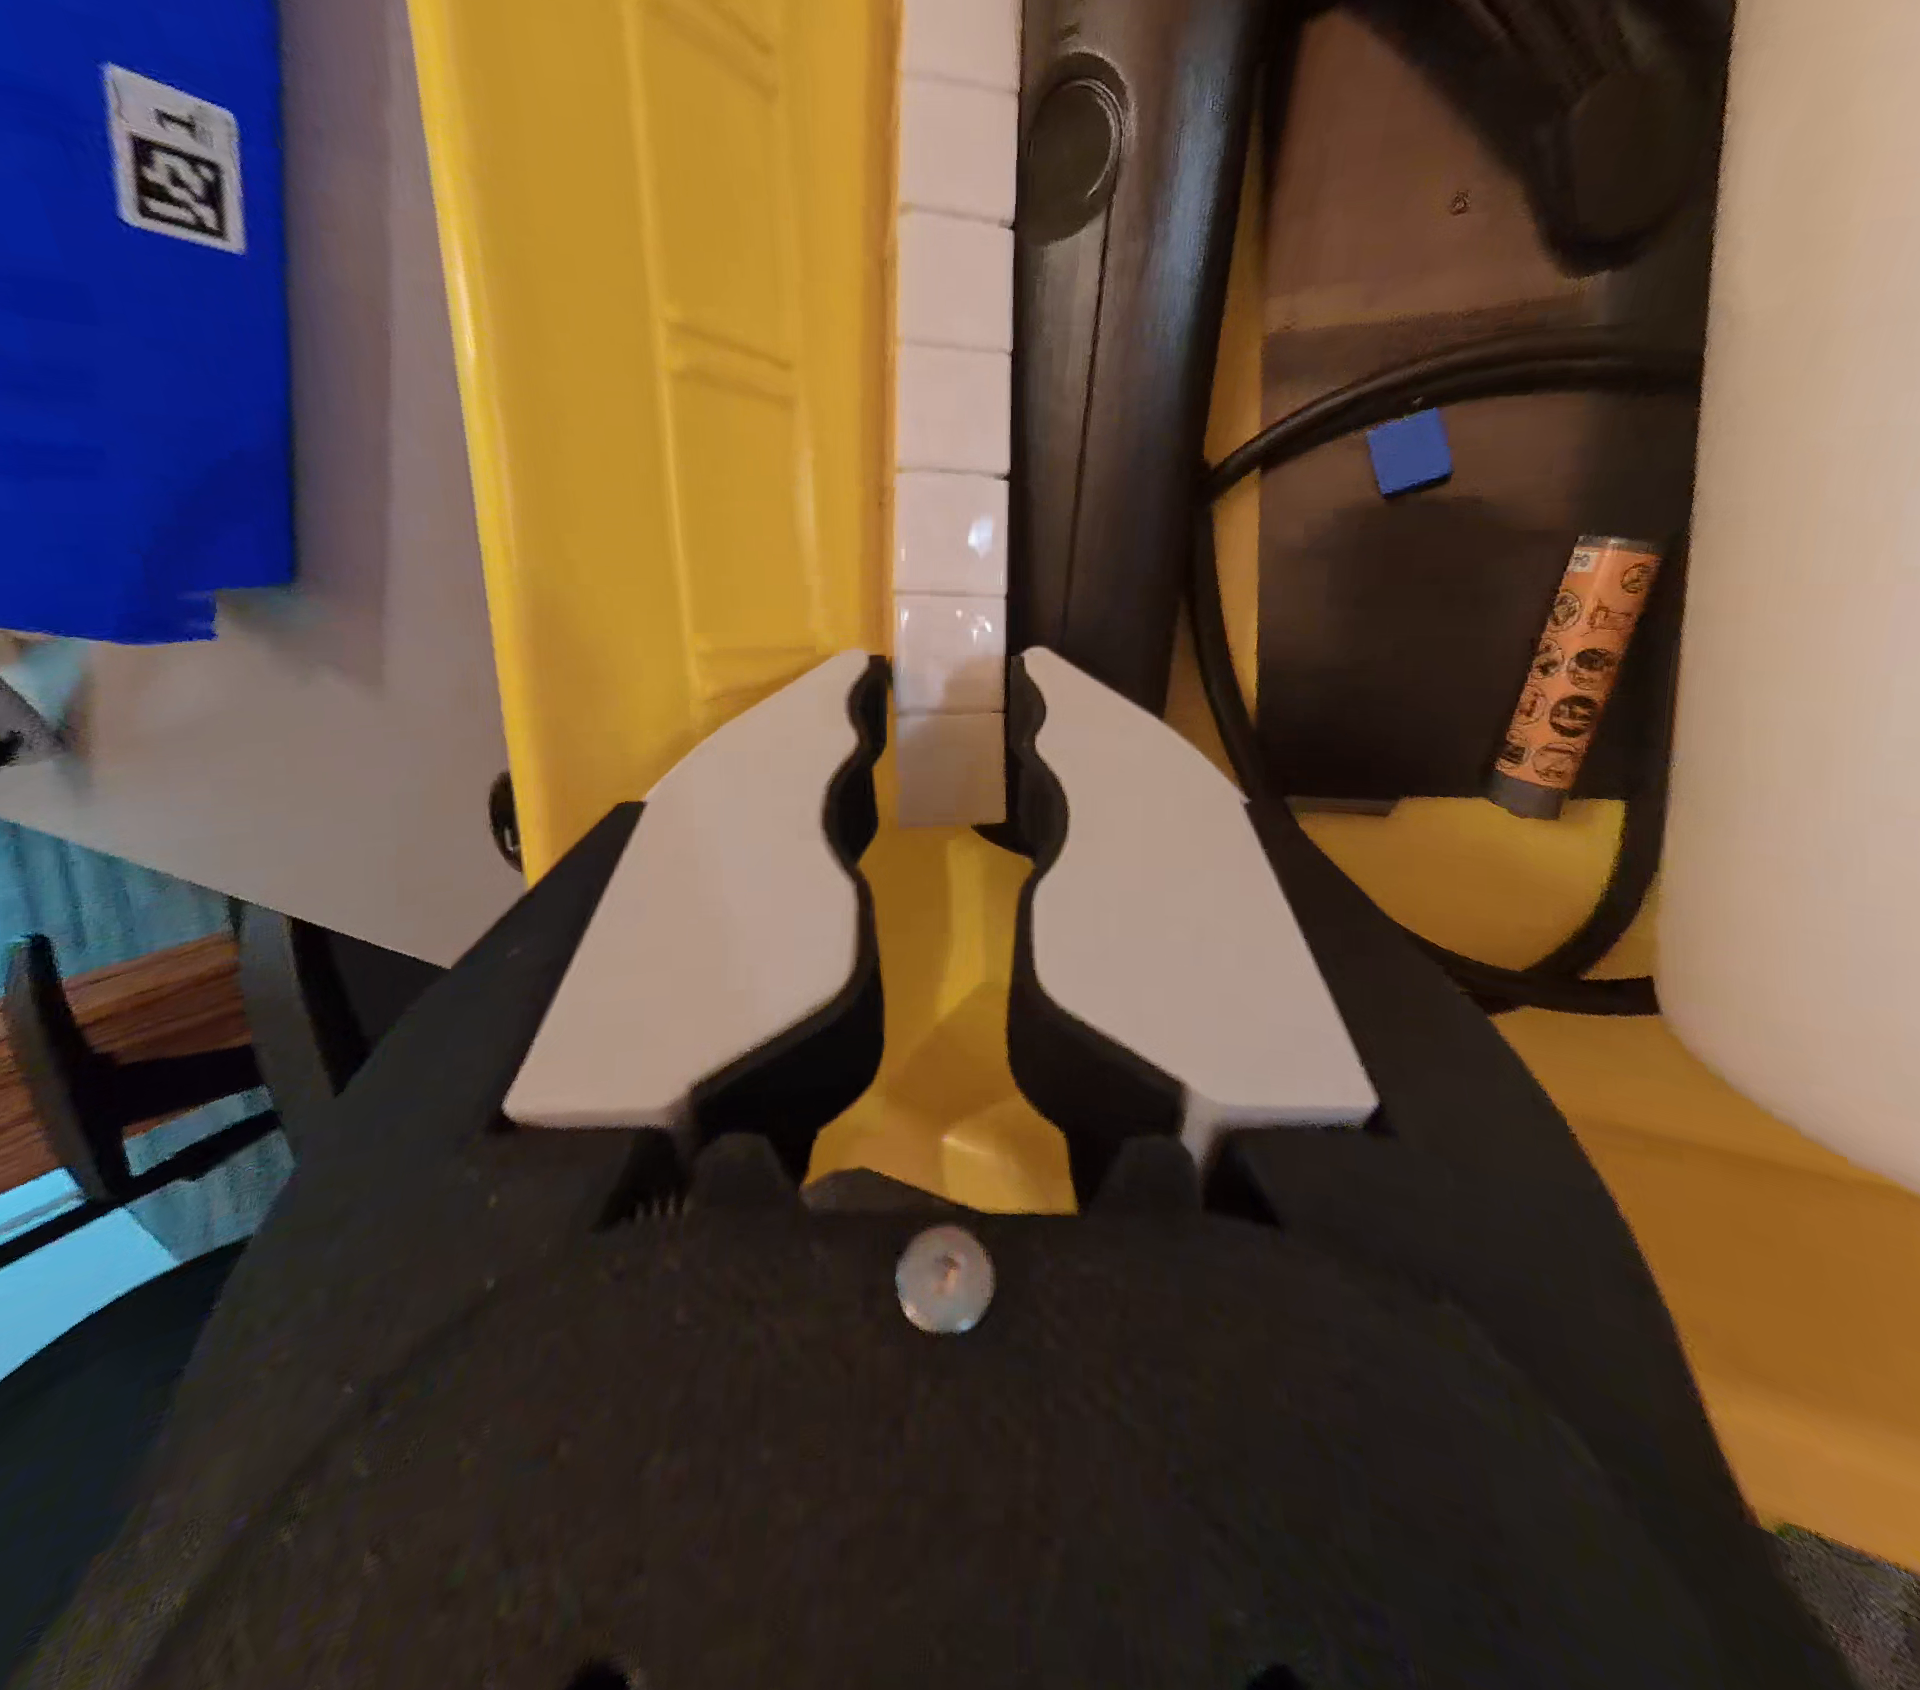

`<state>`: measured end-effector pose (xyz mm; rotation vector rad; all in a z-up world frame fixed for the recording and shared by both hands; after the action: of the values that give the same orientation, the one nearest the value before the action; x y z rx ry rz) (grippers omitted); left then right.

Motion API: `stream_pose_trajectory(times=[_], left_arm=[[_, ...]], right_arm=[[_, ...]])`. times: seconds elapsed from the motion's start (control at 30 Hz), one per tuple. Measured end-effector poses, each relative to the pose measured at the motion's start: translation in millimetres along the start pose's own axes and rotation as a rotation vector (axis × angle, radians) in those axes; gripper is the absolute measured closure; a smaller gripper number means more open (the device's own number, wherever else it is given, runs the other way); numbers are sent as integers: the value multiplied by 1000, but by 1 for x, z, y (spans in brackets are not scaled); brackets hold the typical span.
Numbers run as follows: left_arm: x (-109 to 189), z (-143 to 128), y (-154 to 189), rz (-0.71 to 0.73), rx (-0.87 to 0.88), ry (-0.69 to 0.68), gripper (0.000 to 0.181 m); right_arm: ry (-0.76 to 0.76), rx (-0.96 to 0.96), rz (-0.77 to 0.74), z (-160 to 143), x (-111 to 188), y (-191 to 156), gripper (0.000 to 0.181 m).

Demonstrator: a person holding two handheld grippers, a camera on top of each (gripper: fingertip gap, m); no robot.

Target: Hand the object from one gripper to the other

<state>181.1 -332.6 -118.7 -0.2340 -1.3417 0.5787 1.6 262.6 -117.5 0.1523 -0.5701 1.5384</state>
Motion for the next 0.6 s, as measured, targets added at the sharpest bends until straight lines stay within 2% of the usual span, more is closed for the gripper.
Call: stream_pose_trajectory(times=[0.07, 0.17, 0.4, 0.47, 0.5, 0.6], left_arm=[[2, -1, -1, -51, 30, -25, 154], [3, -4, 3, -200, 74, -82, 129], [4, -9, 2, -229, 41, -191, 130], [8, -8, 1, -195, 9, -200, 140], [11, -8, -3, -138, 0, -196, 167], [24, -9, -1, -222, 15, -136, 181]], right_arm=[[1, -2, 4, 0, 0, 0, 166], [2, -2, 8, 0, 0, -1, 166], [-5, 2, 12, 0, -1, -2, 166], [-5, 2, 11, 0, 0, -2, 167], [-5, 2, 10, 0, 0, -2, 167], [-4, -4, 12, 0, 0, -1, 167]])
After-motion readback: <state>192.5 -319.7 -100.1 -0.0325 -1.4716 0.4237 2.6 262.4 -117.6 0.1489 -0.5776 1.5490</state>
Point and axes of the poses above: each gripper's, where its closed fingertips meet, x back along the fingers, z out of its top, y = z × x across the jaws, the point moved 7 cm from there along x, back along the fingers, and after that the axes turned 7 degrees about -y, right-handed, at the moved point
